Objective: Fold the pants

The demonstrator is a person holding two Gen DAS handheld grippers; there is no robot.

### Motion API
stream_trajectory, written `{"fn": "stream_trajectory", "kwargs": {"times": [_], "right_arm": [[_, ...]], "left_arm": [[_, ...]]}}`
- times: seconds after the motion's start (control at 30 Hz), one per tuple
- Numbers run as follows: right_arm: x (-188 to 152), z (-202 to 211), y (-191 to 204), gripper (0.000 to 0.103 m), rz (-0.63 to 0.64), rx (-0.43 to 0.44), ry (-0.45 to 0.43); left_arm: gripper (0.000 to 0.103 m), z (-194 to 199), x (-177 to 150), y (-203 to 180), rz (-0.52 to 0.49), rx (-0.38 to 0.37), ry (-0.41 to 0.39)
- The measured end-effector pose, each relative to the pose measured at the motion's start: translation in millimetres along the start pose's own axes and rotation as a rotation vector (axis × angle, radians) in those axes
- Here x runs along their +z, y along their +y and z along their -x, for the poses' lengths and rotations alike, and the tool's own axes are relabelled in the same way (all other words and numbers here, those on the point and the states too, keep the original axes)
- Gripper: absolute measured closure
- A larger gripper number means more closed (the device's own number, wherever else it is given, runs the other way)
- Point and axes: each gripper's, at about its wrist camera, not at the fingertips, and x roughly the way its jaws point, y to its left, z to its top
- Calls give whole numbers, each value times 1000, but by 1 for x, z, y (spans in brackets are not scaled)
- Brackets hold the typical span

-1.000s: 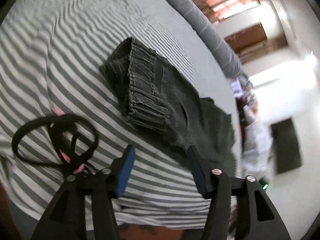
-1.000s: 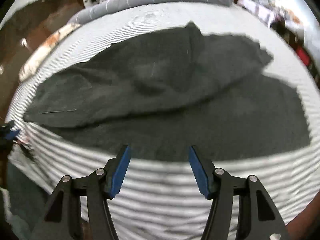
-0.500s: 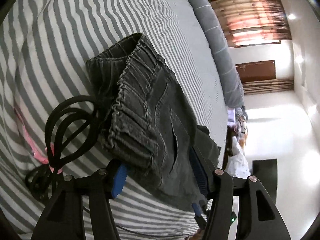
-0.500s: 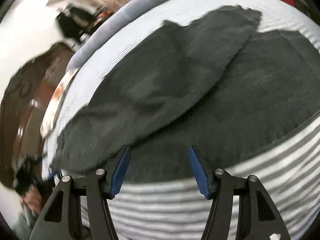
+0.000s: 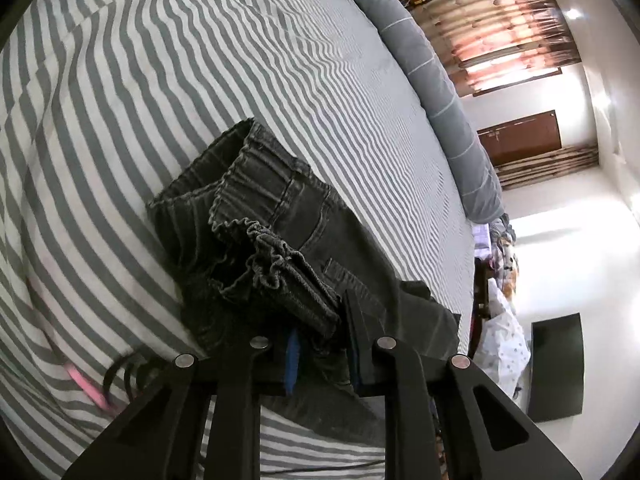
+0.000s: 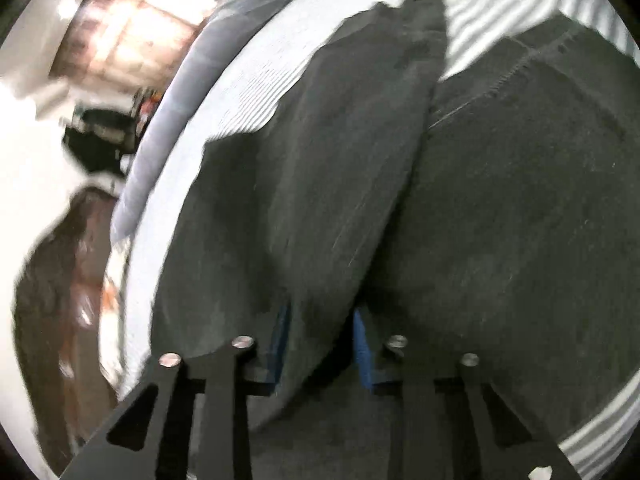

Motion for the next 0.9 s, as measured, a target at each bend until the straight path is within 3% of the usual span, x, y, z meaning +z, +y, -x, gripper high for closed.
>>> {"fn": "stream_trajectory", "kwargs": {"times": [0.13, 0.3, 0.43, 0.6, 0.73, 0.9], "right_arm": [[2, 15, 5, 99, 6, -15, -28], [-10, 53, 21, 102, 125, -74, -87], [-23, 68, 10, 102, 133, -66, -59], [-31, 51, 0, 90, 81, -4, 44], [-32, 37, 9, 71, 68, 27, 39], [-11, 19, 13, 69, 0, 59, 6]], "left_arm": [[84, -2, 15, -15, -44, 24, 21], [84, 8, 38, -66, -232, 0, 2], [84, 10, 47, -83, -354, 5, 9], [84, 1, 42, -57, -294, 47, 46], [84, 2, 31, -43, -255, 68, 56], [84, 11, 20, -25, -240, 81, 59]]}}
